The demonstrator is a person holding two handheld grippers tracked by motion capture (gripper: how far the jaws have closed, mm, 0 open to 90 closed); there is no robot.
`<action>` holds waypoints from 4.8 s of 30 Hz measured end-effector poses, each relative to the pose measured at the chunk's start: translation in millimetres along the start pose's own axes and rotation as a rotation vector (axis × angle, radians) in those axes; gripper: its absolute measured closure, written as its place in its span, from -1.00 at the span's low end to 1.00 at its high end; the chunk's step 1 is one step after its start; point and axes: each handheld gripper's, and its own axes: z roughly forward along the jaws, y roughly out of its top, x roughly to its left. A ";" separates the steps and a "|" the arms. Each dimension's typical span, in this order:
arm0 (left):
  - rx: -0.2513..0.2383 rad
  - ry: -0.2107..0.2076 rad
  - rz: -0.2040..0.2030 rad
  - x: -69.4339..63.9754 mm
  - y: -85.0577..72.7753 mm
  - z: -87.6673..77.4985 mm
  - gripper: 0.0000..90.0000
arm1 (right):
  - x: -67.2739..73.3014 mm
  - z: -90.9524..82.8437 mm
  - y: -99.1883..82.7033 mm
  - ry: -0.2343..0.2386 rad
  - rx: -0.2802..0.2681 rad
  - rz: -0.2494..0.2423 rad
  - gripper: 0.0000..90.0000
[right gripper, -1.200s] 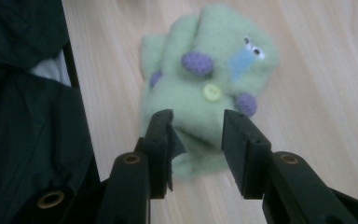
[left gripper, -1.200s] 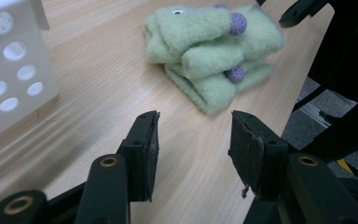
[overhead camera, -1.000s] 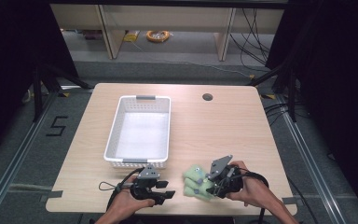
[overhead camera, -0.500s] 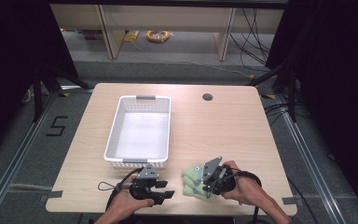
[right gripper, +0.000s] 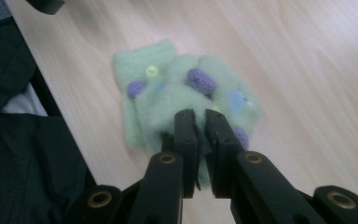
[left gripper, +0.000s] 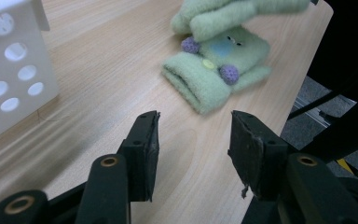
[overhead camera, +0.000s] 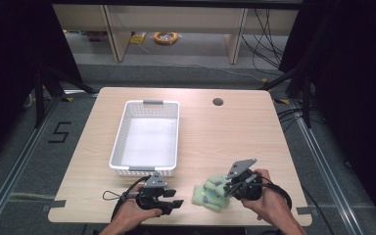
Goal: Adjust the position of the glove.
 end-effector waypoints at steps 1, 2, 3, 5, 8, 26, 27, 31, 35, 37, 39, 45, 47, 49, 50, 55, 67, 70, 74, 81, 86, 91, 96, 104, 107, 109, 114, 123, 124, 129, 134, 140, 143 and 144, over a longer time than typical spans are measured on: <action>0.000 0.000 0.000 0.0 0.0 0.0 0.16 | 0.0 0.0 0.0 0.000 0.000 0.000 0.88; -0.001 0.001 -0.001 -0.1 0.0 0.4 0.16 | 2.3 2.8 -0.2 0.016 -0.008 -0.010 0.88; -0.003 0.000 -0.008 -1.2 -0.1 1.3 0.16 | 13.6 11.1 3.5 0.059 -0.013 0.016 0.87; 0.005 -0.005 -0.004 -1.1 0.0 1.4 0.16 | 20.9 21.2 9.7 0.096 -0.021 0.010 0.86; 0.003 -0.009 0.003 -2.8 -1.2 1.0 0.16 | 27.7 37.6 20.3 0.149 -0.023 0.031 0.84; 0.004 -0.036 0.039 -15.6 5.0 17.0 0.18 | -33.6 25.4 20.5 0.057 -0.082 0.087 0.34; 0.008 -0.038 0.047 -16.6 6.3 19.0 0.18 | -38.1 29.6 21.0 0.064 -0.081 0.078 0.33; 0.006 -0.039 0.034 -22.2 10.3 29.3 0.18 | -50.6 42.7 22.5 0.095 -0.031 0.104 0.31; 0.023 -0.021 0.061 -22.3 13.1 36.0 0.19 | -52.4 52.9 22.0 0.122 -0.011 0.122 0.31; 0.032 -0.009 0.084 -24.6 16.0 42.6 0.21 | -52.0 60.5 20.8 0.142 -0.005 0.130 0.32; 0.031 -0.006 0.104 -25.1 17.3 44.5 0.24 | -52.2 63.6 19.5 0.171 -0.001 0.149 0.35; 0.018 0.030 0.127 -23.2 21.0 51.8 0.63 | -50.8 65.8 15.3 0.199 -0.006 0.159 0.74; 0.027 0.041 0.153 -22.8 22.4 47.8 0.81 | -49.3 62.7 14.9 0.199 -0.019 0.146 0.87; 0.008 0.037 0.137 -24.1 22.7 47.1 0.86 | -47.6 58.2 15.6 0.196 -0.047 0.105 0.92; 0.014 0.045 0.163 -22.5 24.1 44.9 0.86 | -44.3 53.2 15.9 0.179 -0.040 0.122 0.92; -0.016 0.045 0.145 -23.2 27.3 38.5 0.88 | -33.2 34.5 13.1 0.154 -0.082 0.079 0.93; -0.007 0.005 0.175 -15.8 36.5 43.6 0.87 | 4.1 7.8 -13.2 0.086 -0.189 0.121 0.93; -0.001 0.003 0.203 -11.3 38.5 47.9 0.86 | 9.1 10.6 -15.9 0.093 -0.167 0.135 0.93; 0.012 0.003 0.194 -6.2 38.2 54.2 0.80 | 9.1 21.4 -20.2 0.109 -0.138 0.163 0.93; 0.007 0.006 0.162 -2.5 37.5 58.8 0.61 | 7.3 28.6 -23.2 0.123 -0.133 0.184 0.77; 0.002 0.003 0.119 3.0 36.9 51.8 0.32 | 2.3 22.0 -26.6 0.104 -0.184 0.213 0.59; -0.017 0.028 0.061 7.5 33.8 38.2 0.27 | -2.4 10.8 -29.7 0.097 -0.205 0.204 0.49; -0.024 -0.003 0.011 2.2 28.9 24.7 0.33 | -3.3 11.1 -28.6 0.099 -0.162 0.185 0.50; 0.031 -0.078 -0.025 -17.2 29.2 37.1 0.27 | -5.4 16.6 -27.0 0.086 -0.141 0.171 0.50; 0.051 -0.082 -0.031 -18.5 29.7 43.1 0.24 | -4.1 16.5 -27.4 0.098 -0.124 0.188 0.46; 0.069 -0.055 -0.029 -18.8 29.6 51.6 0.26 | -3.6 23.8 -28.6 0.099 -0.113 0.187 0.45; 0.034 -0.030 -0.018 -12.5 30.6 54.6 0.85 | -3.9 35.2 -28.1 0.094 -0.118 0.168 0.86; -0.039 -0.022 0.037 -13.3 49.0 41.0 0.99 | 3.1 15.9 -28.2 0.103 -0.142 0.145 1.00; -0.019 -0.032 0.029 -11.4 47.9 43.8 0.99 | 5.0 17.1 -29.5 0.107 -0.150 0.146 1.00; 0.019 -0.018 -0.013 -7.7 37.9 46.8 0.64 | -1.8 20.2 -32.6 0.086 -0.162 0.179 0.79; 0.040 -0.047 -0.049 -9.7 35.2 50.5 0.42 | -0.6 21.3 -30.3 0.099 -0.153 0.184 0.62; 0.060 -0.045 -0.063 -8.1 35.5 61.9 0.56 | -5.6 36.5 -31.5 0.093 -0.131 0.201 0.72; 0.037 -0.034 -0.052 -7.5 38.0 62.9 0.88 | -7.0 37.7 -32.4 0.111 -0.131 0.192 0.95; 0.031 -0.029 -0.038 -9.4 39.3 62.0 0.89 | -6.3 37.7 -32.5 0.115 -0.138 0.184 0.96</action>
